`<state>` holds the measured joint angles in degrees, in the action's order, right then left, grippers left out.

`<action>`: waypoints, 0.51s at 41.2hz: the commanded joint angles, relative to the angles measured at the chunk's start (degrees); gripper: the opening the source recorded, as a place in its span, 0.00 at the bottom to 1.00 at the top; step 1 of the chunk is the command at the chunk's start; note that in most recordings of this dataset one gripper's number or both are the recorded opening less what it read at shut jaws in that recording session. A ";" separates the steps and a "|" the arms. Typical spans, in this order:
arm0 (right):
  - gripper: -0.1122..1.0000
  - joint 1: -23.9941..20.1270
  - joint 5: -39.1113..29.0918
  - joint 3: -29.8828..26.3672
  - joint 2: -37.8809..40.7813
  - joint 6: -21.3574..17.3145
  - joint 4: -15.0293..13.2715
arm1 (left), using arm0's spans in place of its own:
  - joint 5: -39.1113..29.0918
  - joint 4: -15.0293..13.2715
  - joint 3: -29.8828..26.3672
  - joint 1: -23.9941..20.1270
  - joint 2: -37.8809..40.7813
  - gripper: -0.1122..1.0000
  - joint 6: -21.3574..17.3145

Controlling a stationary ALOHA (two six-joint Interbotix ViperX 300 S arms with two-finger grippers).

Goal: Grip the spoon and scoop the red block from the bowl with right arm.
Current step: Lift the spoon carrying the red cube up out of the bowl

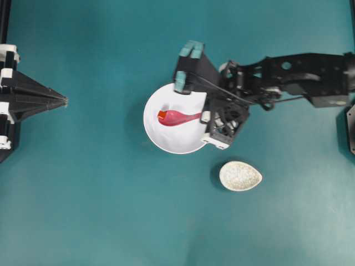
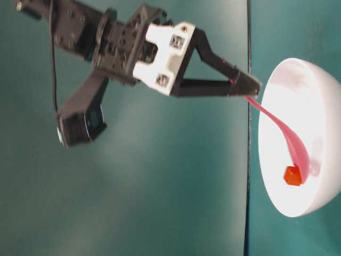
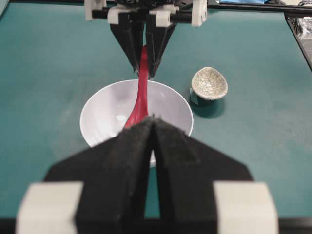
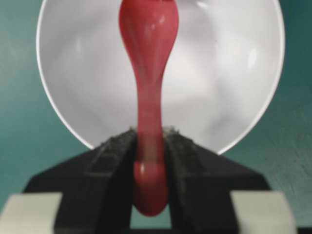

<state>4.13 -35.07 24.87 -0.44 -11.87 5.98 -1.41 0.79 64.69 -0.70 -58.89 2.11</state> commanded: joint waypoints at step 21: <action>0.30 -0.53 20.39 19.86 -17.58 0.79 -6.15 | -0.70 0.09 -0.44 -0.09 0.35 0.10 -0.35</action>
<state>3.78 -16.08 44.03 -15.21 -11.07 1.41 -2.02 0.79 64.69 -0.70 -58.89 1.85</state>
